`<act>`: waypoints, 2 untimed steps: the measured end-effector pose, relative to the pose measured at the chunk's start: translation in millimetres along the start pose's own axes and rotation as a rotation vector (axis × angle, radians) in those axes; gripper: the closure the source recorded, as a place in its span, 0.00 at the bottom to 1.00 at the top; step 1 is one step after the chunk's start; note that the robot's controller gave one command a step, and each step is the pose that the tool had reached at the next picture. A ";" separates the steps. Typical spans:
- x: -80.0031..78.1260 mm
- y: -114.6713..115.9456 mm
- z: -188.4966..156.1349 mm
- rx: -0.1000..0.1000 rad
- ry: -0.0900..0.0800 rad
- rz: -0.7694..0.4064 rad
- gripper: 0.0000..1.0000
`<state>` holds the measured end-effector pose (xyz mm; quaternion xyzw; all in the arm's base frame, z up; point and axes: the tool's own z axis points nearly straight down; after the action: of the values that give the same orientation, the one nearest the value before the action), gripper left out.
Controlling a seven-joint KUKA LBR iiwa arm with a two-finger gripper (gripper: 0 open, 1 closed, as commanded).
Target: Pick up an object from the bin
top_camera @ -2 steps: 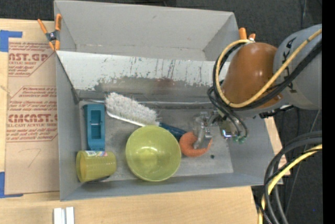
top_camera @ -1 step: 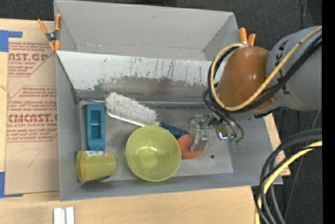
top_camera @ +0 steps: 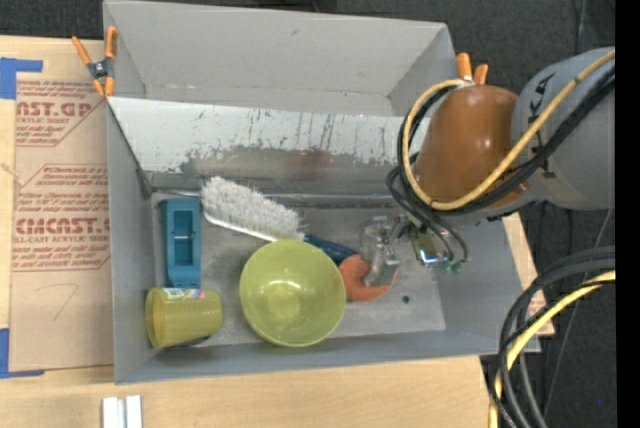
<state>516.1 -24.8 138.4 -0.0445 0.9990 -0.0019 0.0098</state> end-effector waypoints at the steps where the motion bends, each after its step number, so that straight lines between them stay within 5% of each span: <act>1: 1.7 7.8 -51.8 0.001 -0.005 -0.131 1.00; 2: 6.4 1.4 17.2 -0.003 0.011 -0.079 1.00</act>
Offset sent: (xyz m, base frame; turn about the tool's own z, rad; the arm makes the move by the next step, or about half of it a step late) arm -0.0046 -0.0003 -0.0131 -0.0785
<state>509.9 -24.0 121.1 -0.0839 0.9965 -0.0011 0.0040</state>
